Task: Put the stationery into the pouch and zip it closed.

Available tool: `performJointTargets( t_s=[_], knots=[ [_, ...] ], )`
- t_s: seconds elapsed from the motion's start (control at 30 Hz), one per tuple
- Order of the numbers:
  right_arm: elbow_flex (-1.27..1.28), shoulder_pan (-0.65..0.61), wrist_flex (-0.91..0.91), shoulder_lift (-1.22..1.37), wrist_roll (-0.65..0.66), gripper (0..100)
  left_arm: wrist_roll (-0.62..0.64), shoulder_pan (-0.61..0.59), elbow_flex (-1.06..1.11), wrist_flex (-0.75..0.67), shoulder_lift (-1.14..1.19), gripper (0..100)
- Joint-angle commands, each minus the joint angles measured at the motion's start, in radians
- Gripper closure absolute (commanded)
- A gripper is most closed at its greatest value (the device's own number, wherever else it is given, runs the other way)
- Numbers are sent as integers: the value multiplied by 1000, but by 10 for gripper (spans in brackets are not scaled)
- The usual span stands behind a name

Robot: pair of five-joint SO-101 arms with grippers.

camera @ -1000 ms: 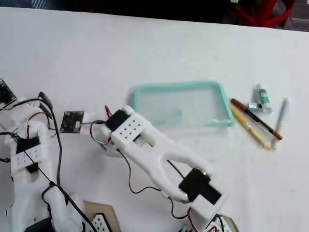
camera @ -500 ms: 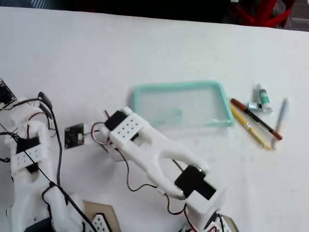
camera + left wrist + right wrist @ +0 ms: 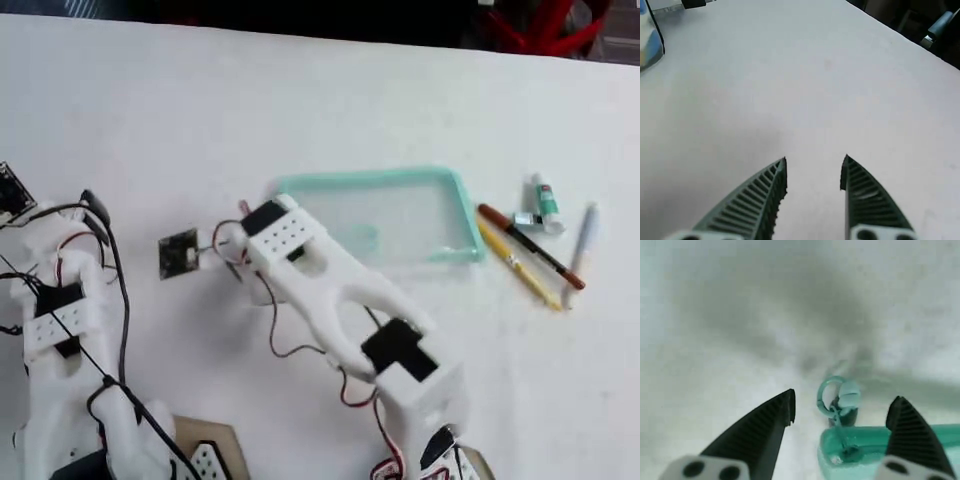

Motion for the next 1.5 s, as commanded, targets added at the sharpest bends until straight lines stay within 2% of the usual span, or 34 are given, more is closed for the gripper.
performJointTargets(
  t_s=[0.0, 0.13, 0.67, 0.73, 0.9, 1.03, 1.17, 1.3, 1.47],
  knots=[
    [-114, 71, 53, 21, 32, 709, 3, 10, 0, -52, -1, 817],
    [-173, 96, 116, 41, 34, 709, 2, 8, 0, -58, -1, 817],
    [-275, 48, 85, 262, 61, 713, 0, 8, 0, -63, -1, 817],
    [-288, 48, 85, 271, 61, 748, 0, 8, 0, -63, -1, 817],
    [-311, 58, 85, 248, 37, 990, 0, 10, 0, -63, -1, 817],
    [-305, 53, 87, 162, -51, 925, 0, 12, 0, -63, -1, 817],
    [-304, 65, 87, 81, -74, 983, -2, 12, 0, -63, -1, 818],
    [-302, 99, 87, 31, -77, 981, -2, 12, 0, -63, -1, 818],
    [-310, 97, 84, -79, -190, 981, -2, 13, 0, -63, -1, 819]
  ],
)
